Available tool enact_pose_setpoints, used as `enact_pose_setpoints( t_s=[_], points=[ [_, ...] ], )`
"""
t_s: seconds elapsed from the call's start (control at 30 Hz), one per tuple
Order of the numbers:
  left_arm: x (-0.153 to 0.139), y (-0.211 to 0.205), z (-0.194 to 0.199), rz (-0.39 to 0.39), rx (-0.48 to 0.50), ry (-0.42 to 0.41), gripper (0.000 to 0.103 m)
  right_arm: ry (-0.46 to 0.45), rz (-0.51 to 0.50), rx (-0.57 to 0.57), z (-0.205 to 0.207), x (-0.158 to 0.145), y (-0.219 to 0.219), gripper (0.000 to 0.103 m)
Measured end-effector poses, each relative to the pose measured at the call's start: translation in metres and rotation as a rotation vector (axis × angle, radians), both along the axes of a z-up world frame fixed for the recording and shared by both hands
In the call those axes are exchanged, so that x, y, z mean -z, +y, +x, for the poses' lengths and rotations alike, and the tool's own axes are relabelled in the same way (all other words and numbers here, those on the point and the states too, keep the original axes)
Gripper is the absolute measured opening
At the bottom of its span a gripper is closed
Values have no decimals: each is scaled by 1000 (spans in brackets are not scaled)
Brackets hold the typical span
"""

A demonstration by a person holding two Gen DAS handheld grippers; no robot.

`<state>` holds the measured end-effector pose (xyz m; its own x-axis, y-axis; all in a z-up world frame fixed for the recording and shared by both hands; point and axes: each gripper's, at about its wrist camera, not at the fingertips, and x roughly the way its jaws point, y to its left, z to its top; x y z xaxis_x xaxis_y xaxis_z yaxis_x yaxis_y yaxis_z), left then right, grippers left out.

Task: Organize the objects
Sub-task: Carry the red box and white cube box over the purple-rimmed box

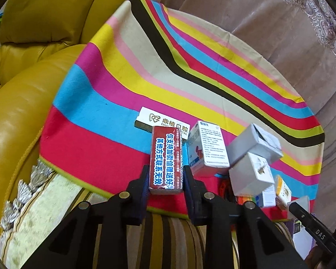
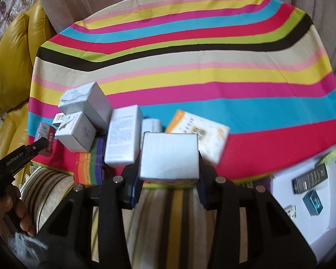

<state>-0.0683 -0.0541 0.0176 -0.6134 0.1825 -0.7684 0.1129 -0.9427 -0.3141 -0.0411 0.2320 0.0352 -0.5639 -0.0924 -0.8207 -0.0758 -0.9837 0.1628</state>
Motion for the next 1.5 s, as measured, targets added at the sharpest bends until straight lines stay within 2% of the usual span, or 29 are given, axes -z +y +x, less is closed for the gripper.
enact_pose_setpoints(
  t_s=[0.27, 0.47, 0.77, 1.07, 1.5],
  points=[
    [-17, 21, 23, -25, 75, 46, 29, 6, -16, 20, 17, -5, 16, 45],
    [-22, 50, 30, -31, 171, 76, 29, 2, -27, 53, 29, -5, 31, 45],
    [-23, 95, 33, -44, 294, 82, 29, -12, -53, 117, 49, 0, 64, 45],
    [-25, 139, 38, -62, 417, 96, 29, -22, -80, 202, 73, 5, 103, 45],
    [-26, 211, 47, -66, 612, 94, 29, -78, -63, 407, 124, 26, 188, 45]
  ],
)
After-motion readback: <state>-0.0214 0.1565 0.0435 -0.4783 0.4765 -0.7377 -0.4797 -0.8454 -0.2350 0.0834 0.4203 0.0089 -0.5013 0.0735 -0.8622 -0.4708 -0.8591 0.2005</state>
